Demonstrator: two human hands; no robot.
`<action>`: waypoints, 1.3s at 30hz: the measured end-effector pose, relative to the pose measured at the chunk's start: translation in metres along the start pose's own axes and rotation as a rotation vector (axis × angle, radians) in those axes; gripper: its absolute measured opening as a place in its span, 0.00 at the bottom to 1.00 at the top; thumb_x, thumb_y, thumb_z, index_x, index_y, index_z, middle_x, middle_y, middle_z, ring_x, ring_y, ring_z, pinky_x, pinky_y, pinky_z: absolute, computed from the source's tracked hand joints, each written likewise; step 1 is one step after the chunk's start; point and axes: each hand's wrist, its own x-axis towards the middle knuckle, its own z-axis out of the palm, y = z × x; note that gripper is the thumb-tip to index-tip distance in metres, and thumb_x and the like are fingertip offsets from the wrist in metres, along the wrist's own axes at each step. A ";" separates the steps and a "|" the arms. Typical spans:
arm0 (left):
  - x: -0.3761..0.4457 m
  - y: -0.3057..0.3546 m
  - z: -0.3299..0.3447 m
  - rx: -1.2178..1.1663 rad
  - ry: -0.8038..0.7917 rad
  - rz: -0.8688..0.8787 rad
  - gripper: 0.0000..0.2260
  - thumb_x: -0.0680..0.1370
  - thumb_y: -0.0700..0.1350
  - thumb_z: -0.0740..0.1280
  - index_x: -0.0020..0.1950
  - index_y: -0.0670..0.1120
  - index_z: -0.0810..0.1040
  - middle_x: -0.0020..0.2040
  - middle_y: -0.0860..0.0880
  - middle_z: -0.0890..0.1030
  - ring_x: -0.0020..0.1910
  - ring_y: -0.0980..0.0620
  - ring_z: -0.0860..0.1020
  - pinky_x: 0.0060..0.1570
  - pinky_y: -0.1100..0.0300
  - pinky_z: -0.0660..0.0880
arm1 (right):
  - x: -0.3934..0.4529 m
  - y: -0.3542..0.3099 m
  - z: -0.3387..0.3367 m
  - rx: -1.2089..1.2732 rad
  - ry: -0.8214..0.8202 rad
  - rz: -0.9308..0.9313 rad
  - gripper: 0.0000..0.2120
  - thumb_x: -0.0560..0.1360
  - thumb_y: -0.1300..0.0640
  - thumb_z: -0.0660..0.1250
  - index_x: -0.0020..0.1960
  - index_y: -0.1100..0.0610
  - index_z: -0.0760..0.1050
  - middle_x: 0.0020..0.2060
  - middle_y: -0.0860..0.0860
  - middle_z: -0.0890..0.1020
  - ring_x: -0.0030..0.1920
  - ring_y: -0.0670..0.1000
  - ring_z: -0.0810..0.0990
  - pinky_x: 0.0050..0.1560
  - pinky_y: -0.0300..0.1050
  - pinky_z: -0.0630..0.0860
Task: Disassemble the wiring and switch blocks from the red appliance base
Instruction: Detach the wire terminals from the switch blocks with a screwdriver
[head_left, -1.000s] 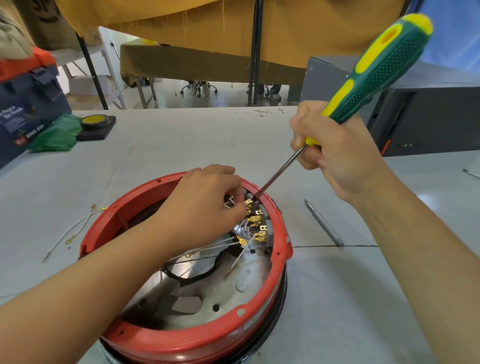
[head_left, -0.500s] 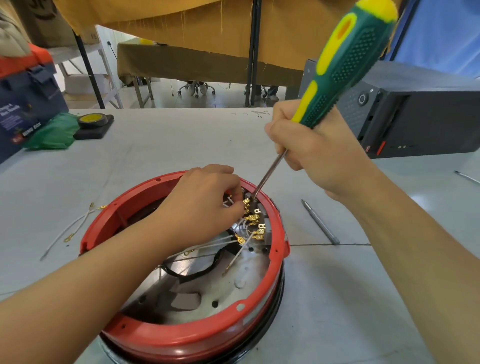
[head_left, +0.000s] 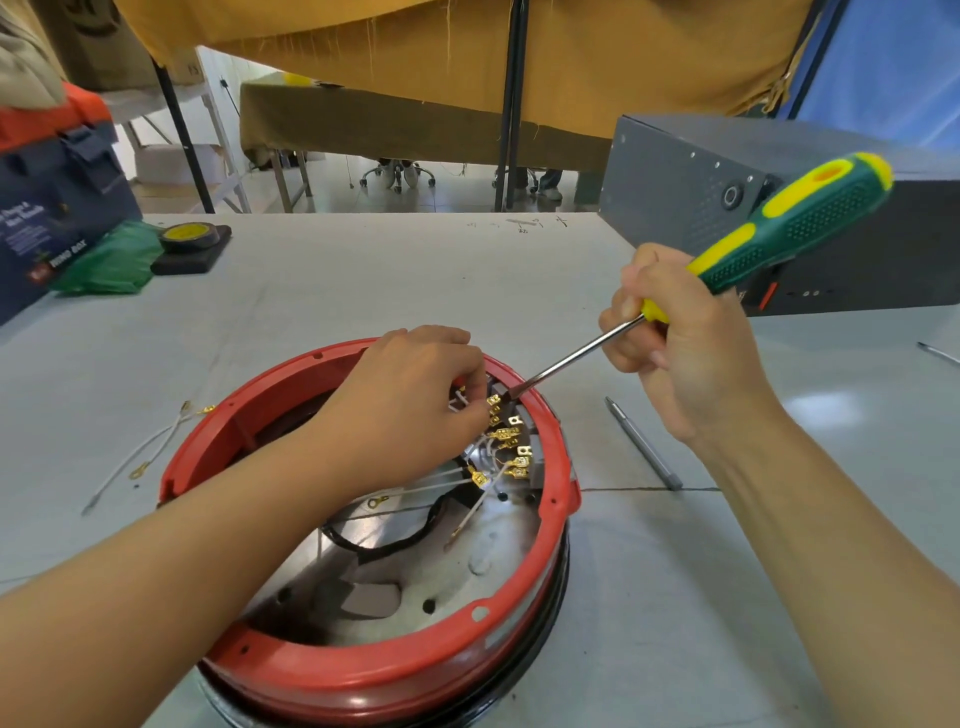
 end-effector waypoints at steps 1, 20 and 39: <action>0.000 0.000 0.000 0.005 0.004 0.002 0.05 0.75 0.46 0.64 0.41 0.46 0.77 0.54 0.44 0.79 0.56 0.48 0.74 0.54 0.56 0.66 | 0.000 0.001 0.000 0.012 0.008 0.002 0.14 0.68 0.62 0.58 0.24 0.54 0.63 0.17 0.46 0.58 0.20 0.46 0.53 0.26 0.35 0.51; 0.000 -0.005 0.002 -0.031 0.007 0.023 0.06 0.75 0.46 0.63 0.43 0.48 0.79 0.61 0.49 0.77 0.61 0.54 0.71 0.47 0.67 0.57 | -0.005 0.003 0.000 0.038 0.011 -0.014 0.15 0.68 0.62 0.58 0.23 0.53 0.65 0.18 0.44 0.63 0.20 0.44 0.56 0.26 0.35 0.51; 0.000 -0.001 -0.001 -0.076 -0.032 -0.022 0.05 0.73 0.46 0.66 0.37 0.49 0.76 0.58 0.48 0.79 0.68 0.56 0.68 0.59 0.58 0.68 | -0.008 0.001 -0.005 -0.095 -0.032 -0.153 0.12 0.66 0.58 0.63 0.25 0.51 0.66 0.20 0.42 0.65 0.21 0.44 0.58 0.26 0.35 0.56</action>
